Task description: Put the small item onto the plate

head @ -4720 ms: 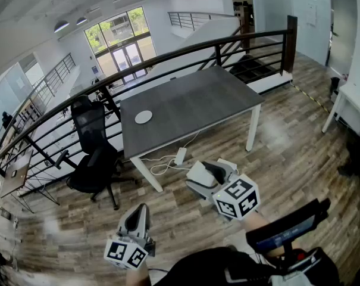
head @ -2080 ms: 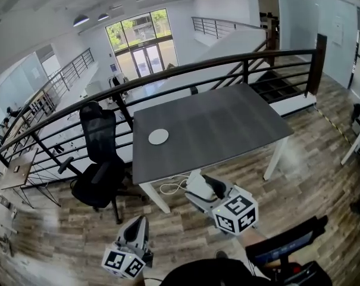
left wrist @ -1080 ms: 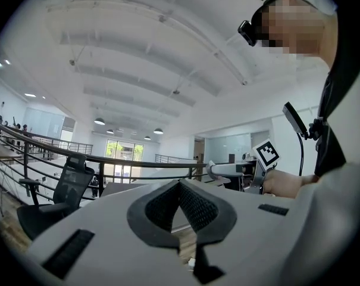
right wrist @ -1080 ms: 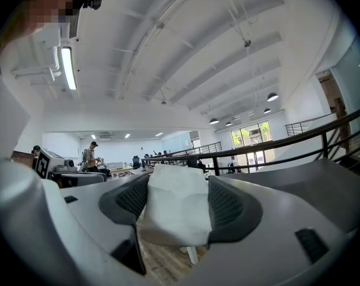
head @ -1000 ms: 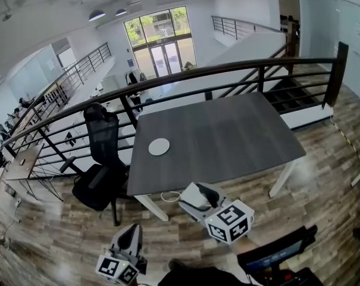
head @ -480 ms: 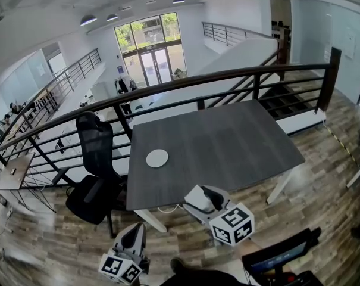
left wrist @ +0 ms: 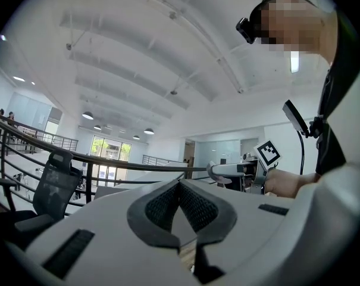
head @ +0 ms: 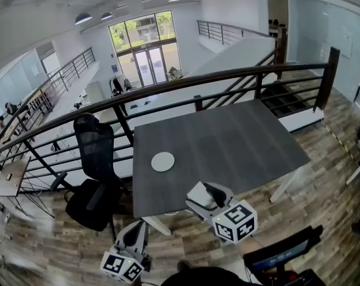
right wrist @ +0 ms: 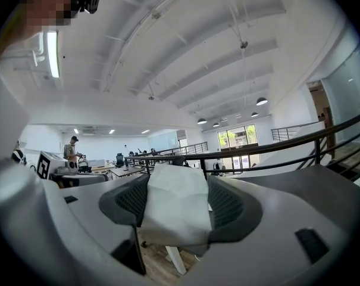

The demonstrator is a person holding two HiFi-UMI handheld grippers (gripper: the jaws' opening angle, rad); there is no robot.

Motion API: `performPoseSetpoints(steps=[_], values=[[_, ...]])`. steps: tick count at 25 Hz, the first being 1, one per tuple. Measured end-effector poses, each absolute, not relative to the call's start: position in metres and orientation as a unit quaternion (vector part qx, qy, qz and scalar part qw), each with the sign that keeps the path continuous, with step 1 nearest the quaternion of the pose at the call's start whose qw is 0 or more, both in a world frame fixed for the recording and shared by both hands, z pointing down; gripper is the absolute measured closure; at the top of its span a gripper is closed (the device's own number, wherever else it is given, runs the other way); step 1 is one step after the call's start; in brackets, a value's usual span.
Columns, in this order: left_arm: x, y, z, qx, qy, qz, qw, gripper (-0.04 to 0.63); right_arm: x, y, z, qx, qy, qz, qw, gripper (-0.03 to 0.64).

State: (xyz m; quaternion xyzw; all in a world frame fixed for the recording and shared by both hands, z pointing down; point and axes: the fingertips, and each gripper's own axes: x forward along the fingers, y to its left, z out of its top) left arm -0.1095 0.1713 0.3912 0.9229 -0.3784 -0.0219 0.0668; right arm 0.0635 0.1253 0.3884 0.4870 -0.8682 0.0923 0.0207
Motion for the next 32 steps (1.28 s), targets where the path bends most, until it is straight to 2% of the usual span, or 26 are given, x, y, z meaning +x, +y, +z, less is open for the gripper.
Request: performPoseSetpoints(steps=[22,32], values=[[-0.172,0.098,0.398,0.948,-0.306,-0.05,0.077,0.592,-0.009,0.075,0.387,0.529,-0.843,0.088,0.036,0.299],[-0.164,0.049,0.398,0.942,-0.325,-0.041,0.074,0.592,-0.001,0.015,0.388,0.516,-0.851,0.092,0.029,0.299]])
